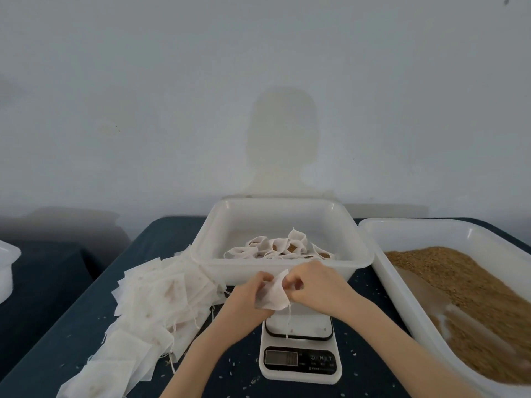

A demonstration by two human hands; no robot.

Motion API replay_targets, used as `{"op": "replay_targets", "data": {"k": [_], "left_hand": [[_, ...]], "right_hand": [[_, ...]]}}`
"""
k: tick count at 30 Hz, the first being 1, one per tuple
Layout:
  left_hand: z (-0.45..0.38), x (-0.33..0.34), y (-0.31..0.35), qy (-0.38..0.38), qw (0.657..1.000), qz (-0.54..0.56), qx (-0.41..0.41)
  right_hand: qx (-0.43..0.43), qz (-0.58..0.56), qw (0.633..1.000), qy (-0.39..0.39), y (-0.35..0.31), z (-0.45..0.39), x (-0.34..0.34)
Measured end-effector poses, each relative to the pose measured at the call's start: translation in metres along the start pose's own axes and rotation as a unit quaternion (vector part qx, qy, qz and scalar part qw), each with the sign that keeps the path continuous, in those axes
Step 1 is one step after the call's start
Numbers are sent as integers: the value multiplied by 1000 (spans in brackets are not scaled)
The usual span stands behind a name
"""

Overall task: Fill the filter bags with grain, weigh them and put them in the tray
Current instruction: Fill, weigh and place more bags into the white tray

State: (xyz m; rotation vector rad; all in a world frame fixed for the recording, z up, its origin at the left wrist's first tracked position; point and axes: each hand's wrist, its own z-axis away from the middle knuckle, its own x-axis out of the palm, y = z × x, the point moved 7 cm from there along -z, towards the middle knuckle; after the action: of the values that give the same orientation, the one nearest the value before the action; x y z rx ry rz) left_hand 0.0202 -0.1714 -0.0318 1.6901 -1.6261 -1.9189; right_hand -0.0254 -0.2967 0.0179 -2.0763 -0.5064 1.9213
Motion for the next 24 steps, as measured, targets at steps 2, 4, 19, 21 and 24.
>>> {"op": "replay_targets", "data": {"k": [2,4,19,21,24], "left_hand": [[-3,4,7,1,1000,18,15],[-6,8,13,3,999,26,26],[-39,58,47,-41,994,-87,47],[-42,67,53,-48,993,-91,51],[-44,77,61,-53,992,-95,61]], "right_hand": [[-3,-14,1000,7,4,5,-9],[-11,-50,999,13,9,12,-21],[352,229,906,-53,250,141,-112],[367,194,903,-110,267,156,-98],[346,108,923,-131,267,162,-87]]}}
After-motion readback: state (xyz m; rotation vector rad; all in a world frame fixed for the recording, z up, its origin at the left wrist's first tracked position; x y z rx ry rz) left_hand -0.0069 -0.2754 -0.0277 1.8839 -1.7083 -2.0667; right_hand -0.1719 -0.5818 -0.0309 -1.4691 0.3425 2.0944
